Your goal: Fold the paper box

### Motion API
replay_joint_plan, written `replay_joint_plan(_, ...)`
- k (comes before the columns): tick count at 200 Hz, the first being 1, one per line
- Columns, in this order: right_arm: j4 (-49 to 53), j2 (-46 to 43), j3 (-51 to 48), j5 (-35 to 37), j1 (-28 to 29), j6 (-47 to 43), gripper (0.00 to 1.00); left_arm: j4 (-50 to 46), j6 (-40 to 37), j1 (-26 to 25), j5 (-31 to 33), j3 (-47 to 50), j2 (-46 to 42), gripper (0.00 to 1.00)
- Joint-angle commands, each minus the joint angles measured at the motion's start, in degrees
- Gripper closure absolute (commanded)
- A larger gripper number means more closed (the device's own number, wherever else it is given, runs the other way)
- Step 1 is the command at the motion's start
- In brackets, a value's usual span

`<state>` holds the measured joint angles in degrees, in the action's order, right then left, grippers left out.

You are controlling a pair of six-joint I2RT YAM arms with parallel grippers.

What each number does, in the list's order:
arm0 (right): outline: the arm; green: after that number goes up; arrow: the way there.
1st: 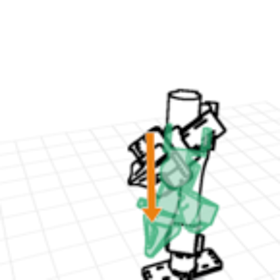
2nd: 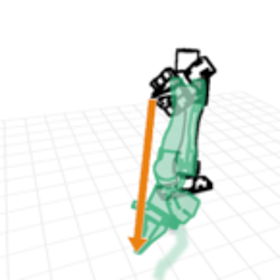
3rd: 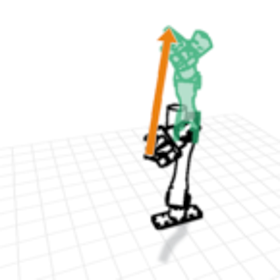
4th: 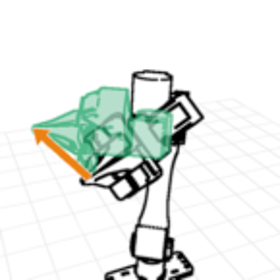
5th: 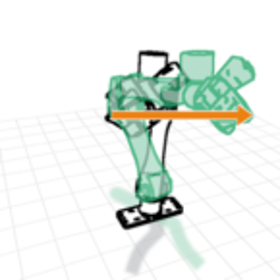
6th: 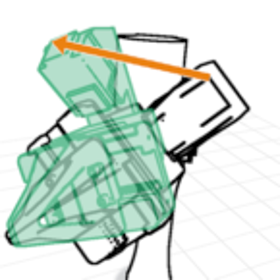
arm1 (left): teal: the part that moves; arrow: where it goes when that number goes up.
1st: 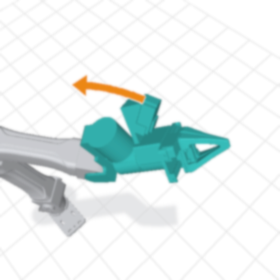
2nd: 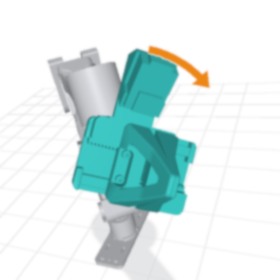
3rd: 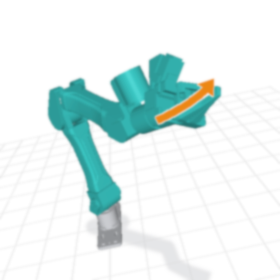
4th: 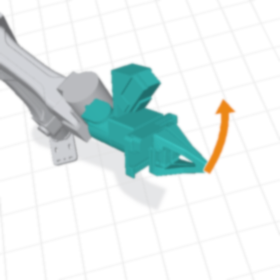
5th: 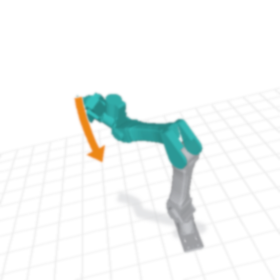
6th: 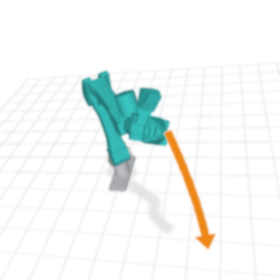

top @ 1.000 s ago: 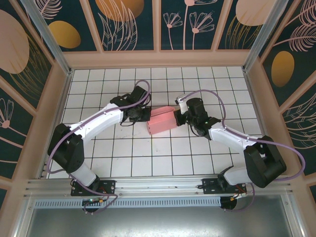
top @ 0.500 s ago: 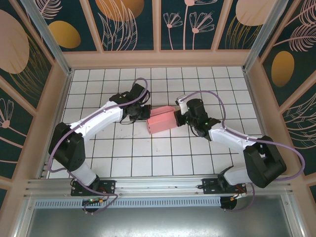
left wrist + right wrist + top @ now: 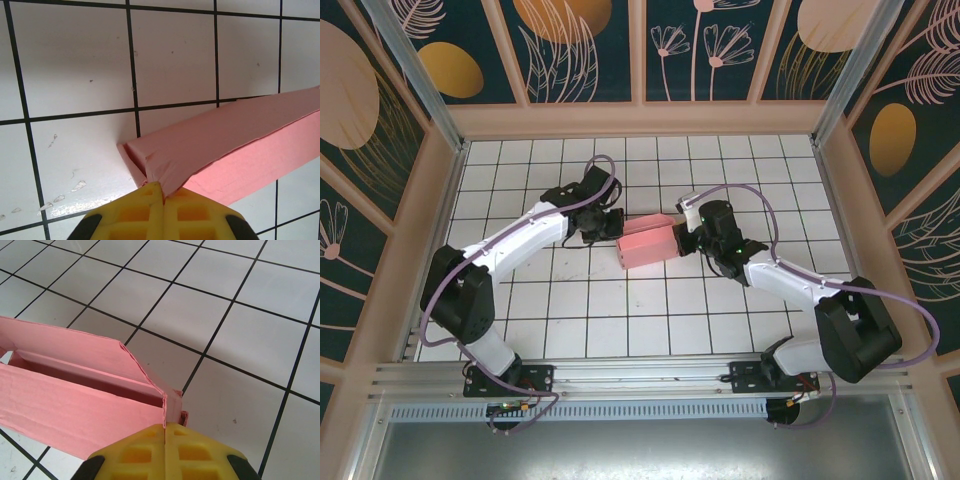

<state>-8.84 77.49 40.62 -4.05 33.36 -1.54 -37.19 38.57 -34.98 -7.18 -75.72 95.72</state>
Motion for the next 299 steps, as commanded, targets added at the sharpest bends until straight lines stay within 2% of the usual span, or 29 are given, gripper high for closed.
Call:
replay_joint_plan(1,-1.71,-0.50,-0.98,-0.32,0.42,0.22,1.00,1.22,2.24,-0.01,-0.86,-0.68,1.28,0.97)
replay_joint_plan(124,-5.40,0.78,-3.09,-0.77,0.33,1.80,1.00,5.27,-0.32,0.00,1.01,6.10,0.61,0.95)
replay_joint_plan(173,-5.28,-0.07,-2.82,-0.95,0.21,1.97,1.00,4.95,-2.34,0.00,2.26,5.32,-0.55,0.94)
replay_joint_plan(236,-7.05,-1.02,-4.49,-1.04,0.18,2.60,1.00,6.75,-2.14,-0.06,0.78,4.36,-0.28,0.93)
replay_joint_plan(299,-12.10,-1.39,-5.94,-0.22,0.21,2.64,1.00,10.98,-1.88,0.00,1.20,2.87,0.02,0.94)
